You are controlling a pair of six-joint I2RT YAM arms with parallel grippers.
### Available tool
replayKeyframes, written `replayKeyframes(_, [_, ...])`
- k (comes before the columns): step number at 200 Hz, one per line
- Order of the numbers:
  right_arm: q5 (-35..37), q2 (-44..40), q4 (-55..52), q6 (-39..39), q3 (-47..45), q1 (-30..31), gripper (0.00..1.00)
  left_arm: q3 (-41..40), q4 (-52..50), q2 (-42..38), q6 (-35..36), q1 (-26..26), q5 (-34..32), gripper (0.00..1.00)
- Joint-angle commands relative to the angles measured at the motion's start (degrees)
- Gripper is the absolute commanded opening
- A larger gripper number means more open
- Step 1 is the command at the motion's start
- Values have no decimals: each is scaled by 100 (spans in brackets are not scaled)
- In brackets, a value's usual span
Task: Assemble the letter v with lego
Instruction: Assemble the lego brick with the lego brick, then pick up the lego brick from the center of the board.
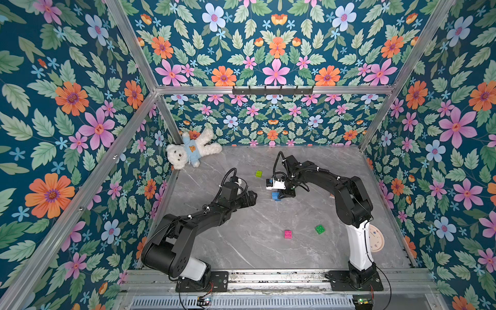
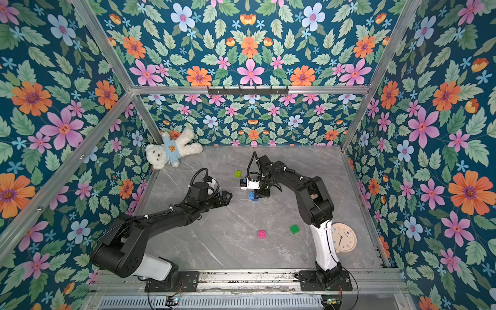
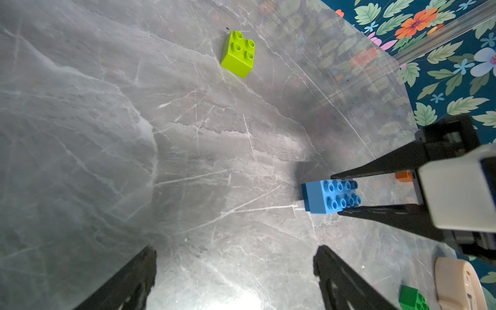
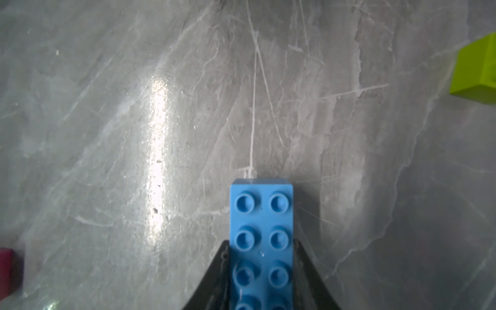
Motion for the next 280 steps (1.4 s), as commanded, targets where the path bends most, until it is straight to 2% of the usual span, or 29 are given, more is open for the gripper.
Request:
replayKeyframes(1, [23,-253,259,467,-127,4,40,-1,109,-61,52,10,67,95])
replayKeyframes(10, [9,-329,229,507,-78,10,42,-3,124,-84,46,5,83,95])
replayKeyframes(28, [31,-445,230,604,-35,7,57,-18,144,-127,46,3,141,96])
replayKeyframes(59, [-76,-778,403,835,-209,6,99,-20,313,-104,6,7,372,99])
replayKeyframes(76, [146,-1200,857,1363,-580,8,99,-45,554,-73,-68,9,622,99])
replayKeyframes(89, [728,-1703,1596,2286,-1067,4,99,-74,852,-42,-142,10,883,99])
replayKeyframes(97, [1624,-2114,2308,3265,-1370,39,99,-100,1100,6,-206,10,1080,98])
replayKeyframes(105, [2883,-2418,2823,4329,-1604,121,99,-128,1433,80,-282,10,1299,96])
replayKeyframes(112, [3557,-2612,2689,4983,-1586,178,99,-164,1752,181,-382,9,1502,95])
replayKeyframes(130, [3889,-3025,1655,6282,-1411,163,99,-137,2719,633,-822,1,2025,92])
replayKeyframes(138, [3804,-3138,1341,6741,-1526,114,99,-93,3142,879,-1080,1,2253,89])
replayKeyframes(159, [2521,-3762,1503,7564,-2556,-114,99,14,4056,1431,-1661,-28,2631,84])
replayKeyframes(179, [2354,-4780,2355,8394,-4123,-305,99,94,4078,1660,-1700,-104,2644,82])
replayKeyframes(194, [2331,-5333,2428,8979,-4781,-646,99,171,3760,1670,-1507,-162,2520,83])
replayKeyframes(221, [2339,-5657,1902,9326,-4969,-779,99,441,3209,1831,-1316,-238,2297,83])
replayKeyframes(245, [2655,-5636,1651,9524,-5052,-791,99,563,3471,2194,-1608,-261,2297,79])
replayKeyframes(280, [2394,-5503,1732,9611,-5063,-1220,90,771,3533,2547,-1844,-341,2315,74])
